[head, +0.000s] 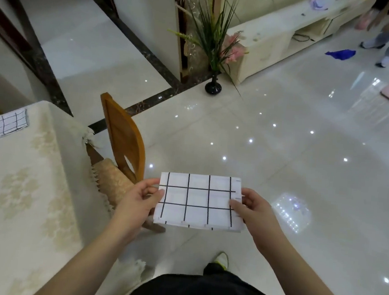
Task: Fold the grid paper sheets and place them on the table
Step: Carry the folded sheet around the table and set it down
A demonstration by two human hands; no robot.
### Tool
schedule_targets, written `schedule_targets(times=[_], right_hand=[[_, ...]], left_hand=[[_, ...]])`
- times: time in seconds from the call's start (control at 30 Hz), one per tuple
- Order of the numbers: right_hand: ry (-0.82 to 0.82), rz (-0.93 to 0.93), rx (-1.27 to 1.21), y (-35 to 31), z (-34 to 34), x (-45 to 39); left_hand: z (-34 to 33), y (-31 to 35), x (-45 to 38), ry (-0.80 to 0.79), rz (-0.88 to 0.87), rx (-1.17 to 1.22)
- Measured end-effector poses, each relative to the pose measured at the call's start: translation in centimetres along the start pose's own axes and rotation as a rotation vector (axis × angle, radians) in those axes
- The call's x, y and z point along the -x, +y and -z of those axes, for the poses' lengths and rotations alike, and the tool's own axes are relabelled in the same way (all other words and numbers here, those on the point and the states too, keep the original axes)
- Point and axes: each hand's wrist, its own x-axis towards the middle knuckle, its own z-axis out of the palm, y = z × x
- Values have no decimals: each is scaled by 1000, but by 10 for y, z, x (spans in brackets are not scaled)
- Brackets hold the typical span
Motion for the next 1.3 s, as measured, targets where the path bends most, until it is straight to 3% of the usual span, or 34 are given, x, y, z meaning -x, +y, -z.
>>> schedule_targets(times=[0.2, 0.43, 0.97, 1.3], right_hand=[[-68, -11, -19, -45, 37, -70], [-154, -14, 51, -80, 32, -150], [-282, 47, 276, -190, -79, -354], [-496, 36, 301, -247, -150, -464]], left_hand=[[-44, 39, -38, 58, -66, 31], [-50, 55, -93, 138, -14, 89], [8, 130, -261, 295, 2, 188], [45, 176, -336, 485, 12, 257]])
